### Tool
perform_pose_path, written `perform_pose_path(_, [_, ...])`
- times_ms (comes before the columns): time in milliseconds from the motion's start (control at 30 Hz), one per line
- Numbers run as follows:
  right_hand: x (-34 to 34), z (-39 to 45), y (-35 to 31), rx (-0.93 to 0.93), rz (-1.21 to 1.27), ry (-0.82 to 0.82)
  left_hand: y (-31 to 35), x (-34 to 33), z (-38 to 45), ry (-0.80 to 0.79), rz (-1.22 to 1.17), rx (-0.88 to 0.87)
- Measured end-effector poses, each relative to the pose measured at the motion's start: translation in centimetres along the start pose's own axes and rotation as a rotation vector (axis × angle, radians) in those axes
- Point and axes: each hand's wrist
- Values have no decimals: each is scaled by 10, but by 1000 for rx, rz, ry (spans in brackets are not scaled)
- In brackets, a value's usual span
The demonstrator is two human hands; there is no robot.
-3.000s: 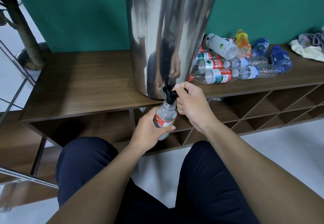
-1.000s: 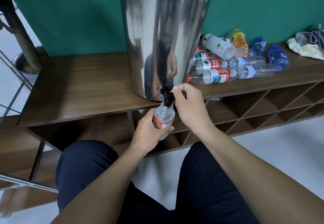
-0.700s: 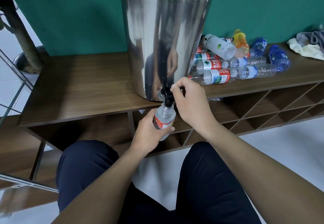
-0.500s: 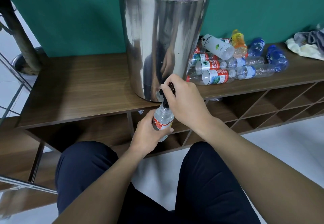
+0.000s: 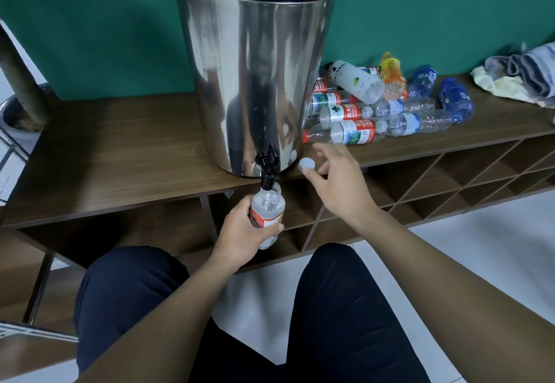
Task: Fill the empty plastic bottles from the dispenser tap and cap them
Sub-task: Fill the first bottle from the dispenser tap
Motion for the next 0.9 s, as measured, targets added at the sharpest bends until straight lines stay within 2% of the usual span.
perform_pose_path(433, [-33, 23, 34, -7, -57, -109, 0, -7, -1, -1, 36, 25])
perform_pose_path(600, [-23, 15, 33, -5, 3, -128, 1, -5, -6, -25, 40, 20])
perform_pose_path(700, [-9, -3, 18, 25, 120, -139, 1, -2, -14, -49, 22, 2])
perform_pose_path(800, [2, -26, -3, 102, 288, -253, 4, -3, -25, -69, 11, -23])
perform_pose_path(900, [6, -42, -17, 194, 312, -321, 9, -2, -36, -76, 17, -49])
Point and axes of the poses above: each hand's wrist, its own z-axis towards the middle knuckle, its own x-axis out of the back of the hand, y = z × x, and after that the axes turned 10 degrees about x, right-handed
